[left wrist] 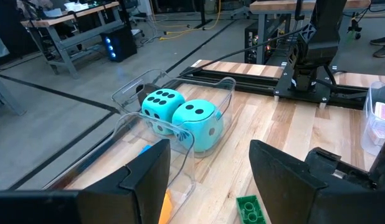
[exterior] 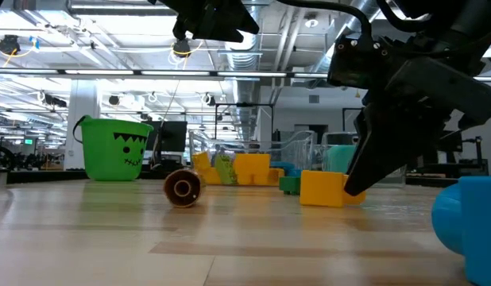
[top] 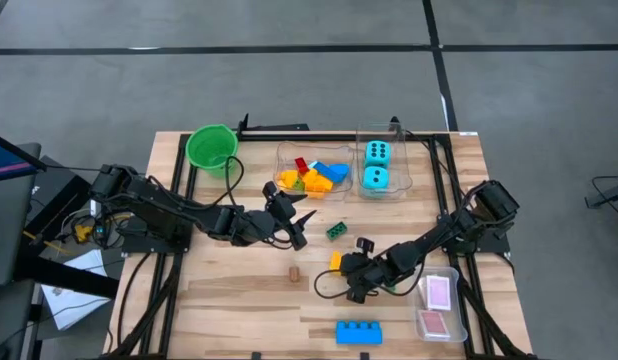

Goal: Pick & Place Toys
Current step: Put the yellow gamepiece into the left transparent bin

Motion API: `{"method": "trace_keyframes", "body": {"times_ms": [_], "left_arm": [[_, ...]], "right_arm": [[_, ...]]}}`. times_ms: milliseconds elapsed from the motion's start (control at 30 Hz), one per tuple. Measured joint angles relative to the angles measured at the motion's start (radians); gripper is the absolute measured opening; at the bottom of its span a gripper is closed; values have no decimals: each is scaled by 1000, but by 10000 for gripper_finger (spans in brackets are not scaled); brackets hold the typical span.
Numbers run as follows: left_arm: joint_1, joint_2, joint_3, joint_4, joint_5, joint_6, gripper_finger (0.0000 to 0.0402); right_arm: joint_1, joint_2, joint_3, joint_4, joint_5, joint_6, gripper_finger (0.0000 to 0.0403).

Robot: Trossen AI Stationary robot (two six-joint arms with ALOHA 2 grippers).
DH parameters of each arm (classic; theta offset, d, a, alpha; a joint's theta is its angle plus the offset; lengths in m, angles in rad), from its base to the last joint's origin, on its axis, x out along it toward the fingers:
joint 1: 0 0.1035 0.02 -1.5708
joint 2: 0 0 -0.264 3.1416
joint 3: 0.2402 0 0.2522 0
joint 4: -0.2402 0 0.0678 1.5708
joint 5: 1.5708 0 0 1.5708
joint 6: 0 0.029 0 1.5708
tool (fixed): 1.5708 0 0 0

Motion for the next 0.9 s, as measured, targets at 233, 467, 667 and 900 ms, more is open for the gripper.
{"method": "trace_keyframes", "body": {"times_ms": [233, 467, 667, 900], "left_arm": [[0, 0, 0, 0, 0, 0, 213], [0, 0, 0, -5, 19, 0, 213], [0, 0, 0, -8, 20, 0, 213], [0, 0, 0, -8, 20, 0, 213]], "right_arm": [[14, -6, 5, 12, 7, -3, 82], [34, -5, 5, 12, 14, -3, 49], [34, -4, 4, 30, 7, 6, 46], [33, -1, 0, 34, -9, 12, 100]]}}
